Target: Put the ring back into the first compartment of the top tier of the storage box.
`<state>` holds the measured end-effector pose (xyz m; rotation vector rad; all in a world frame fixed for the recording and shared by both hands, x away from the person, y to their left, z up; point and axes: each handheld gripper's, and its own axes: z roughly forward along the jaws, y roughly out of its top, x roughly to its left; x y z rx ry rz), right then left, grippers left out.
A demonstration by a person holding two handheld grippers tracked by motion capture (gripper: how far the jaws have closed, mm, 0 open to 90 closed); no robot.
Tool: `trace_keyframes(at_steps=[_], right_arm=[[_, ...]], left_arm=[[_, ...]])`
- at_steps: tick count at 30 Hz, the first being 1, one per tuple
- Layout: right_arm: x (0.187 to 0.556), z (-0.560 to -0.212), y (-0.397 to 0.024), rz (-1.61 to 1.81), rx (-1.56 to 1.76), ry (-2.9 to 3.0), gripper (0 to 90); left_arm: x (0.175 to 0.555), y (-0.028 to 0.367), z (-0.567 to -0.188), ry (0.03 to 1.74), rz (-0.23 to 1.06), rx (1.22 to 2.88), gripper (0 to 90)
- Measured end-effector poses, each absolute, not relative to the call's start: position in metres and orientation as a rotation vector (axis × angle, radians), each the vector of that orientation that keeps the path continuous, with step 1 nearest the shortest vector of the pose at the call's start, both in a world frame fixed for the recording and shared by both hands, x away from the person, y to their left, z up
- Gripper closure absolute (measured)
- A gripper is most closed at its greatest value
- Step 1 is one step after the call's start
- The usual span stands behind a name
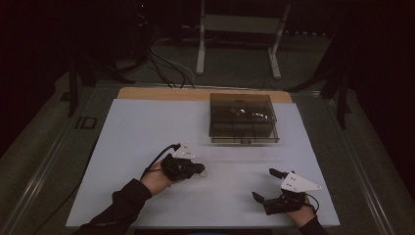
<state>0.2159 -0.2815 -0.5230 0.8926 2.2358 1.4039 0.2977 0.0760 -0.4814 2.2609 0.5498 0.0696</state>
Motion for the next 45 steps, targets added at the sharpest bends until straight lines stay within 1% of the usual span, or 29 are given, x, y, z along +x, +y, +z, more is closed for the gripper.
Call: trace_keyframes(at_steps=[11,26,45], right_arm=[[0.216,-0.522,-0.282,1.408,0.896,2.236,0.0],[0.215,-0.522,-0.282,1.405,0.894,2.234,0.0],[0.215,-0.521,-0.282,1.408,0.890,2.231,0.0]], left_arm=[[0.304,0.075,-0.465,0.529,0.085,2.248,89.0],[0.311,0.069,-0.457,0.512,0.081,2.247,89.0],[0.324,0.059,-0.435,0.491,0.119,2.210,88.9]])
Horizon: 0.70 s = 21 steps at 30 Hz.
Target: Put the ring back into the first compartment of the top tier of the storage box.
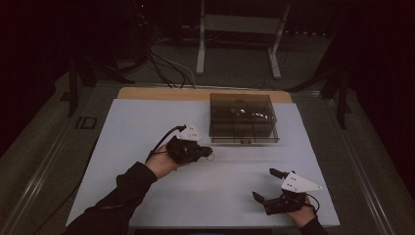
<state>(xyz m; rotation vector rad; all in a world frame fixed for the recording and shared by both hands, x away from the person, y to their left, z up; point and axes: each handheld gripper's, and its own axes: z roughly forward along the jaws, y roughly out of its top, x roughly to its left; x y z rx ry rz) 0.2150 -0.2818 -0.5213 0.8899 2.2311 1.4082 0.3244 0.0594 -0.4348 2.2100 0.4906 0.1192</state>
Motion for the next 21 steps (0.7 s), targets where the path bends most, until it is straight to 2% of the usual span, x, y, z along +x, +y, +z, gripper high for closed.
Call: trace_keyframes(at_steps=[21], right_arm=[[0.215,-0.521,-0.282,1.409,0.886,2.230,0.0]], left_arm=[[0.342,0.047,-0.413,0.469,0.138,2.200,89.0]])
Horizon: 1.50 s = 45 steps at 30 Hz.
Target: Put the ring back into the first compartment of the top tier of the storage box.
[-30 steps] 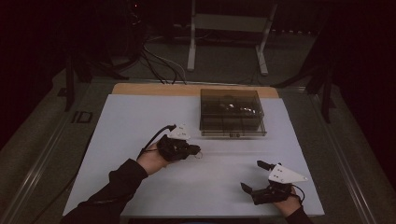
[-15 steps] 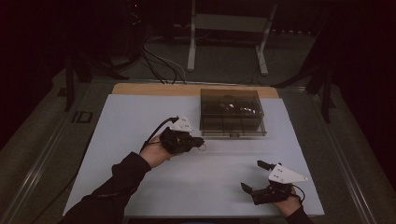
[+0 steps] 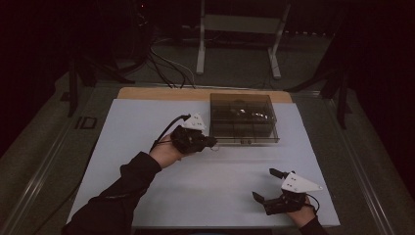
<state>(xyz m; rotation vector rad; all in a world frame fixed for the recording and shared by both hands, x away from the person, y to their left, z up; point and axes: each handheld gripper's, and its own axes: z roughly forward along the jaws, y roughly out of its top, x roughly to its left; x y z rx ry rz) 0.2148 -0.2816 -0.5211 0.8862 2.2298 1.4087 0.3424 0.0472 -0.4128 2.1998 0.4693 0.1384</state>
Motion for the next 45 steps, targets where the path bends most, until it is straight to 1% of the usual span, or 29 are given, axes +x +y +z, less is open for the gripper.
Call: trace_keyframes(at_steps=[26,45], right_arm=[[0.215,-0.521,-0.281,1.409,0.885,2.231,0.0],[0.213,-0.520,-0.281,1.414,0.876,2.223,0.0]], left_arm=[[0.367,0.039,-0.396,0.492,0.159,2.171,88.9],[0.393,0.025,-0.406,0.548,0.147,2.156,88.9]])
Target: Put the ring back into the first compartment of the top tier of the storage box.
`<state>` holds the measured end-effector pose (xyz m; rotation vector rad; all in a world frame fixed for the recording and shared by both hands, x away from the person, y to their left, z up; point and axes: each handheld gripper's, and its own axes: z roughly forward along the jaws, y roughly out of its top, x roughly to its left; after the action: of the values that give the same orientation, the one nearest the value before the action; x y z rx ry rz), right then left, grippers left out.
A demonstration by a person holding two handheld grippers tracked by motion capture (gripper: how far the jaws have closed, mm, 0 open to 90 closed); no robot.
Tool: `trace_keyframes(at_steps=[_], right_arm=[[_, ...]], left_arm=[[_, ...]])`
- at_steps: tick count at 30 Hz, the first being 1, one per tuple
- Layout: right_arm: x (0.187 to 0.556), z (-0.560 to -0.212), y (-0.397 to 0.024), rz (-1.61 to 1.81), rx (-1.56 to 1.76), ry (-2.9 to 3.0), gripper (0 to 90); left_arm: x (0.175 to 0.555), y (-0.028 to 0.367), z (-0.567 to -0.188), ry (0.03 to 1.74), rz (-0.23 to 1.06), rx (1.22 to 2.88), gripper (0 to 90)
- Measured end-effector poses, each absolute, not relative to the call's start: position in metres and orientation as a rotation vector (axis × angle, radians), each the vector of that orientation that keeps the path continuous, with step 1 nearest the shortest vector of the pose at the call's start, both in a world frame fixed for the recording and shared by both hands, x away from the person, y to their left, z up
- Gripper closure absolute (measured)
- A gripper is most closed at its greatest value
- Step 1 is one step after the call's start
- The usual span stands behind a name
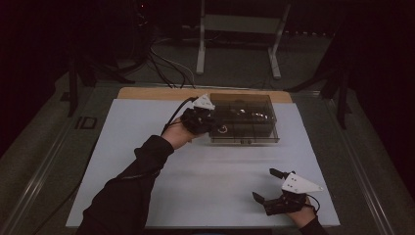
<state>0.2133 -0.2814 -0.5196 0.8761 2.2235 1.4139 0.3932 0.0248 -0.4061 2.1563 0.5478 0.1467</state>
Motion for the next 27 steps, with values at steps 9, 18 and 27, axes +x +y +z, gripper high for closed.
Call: trace_keyframes(at_steps=[9,18,27], right_arm=[[0.212,-0.519,-0.281,1.427,0.871,2.220,0.0],[0.212,-0.519,-0.281,1.428,0.869,2.219,0.0],[0.213,-0.519,-0.281,1.426,0.870,2.224,0.0]], left_arm=[[0.404,0.017,-0.412,0.567,0.138,2.160,88.9],[0.413,0.010,-0.421,0.581,0.130,2.180,88.8],[0.422,0.003,-0.433,0.606,0.123,2.188,88.9]])
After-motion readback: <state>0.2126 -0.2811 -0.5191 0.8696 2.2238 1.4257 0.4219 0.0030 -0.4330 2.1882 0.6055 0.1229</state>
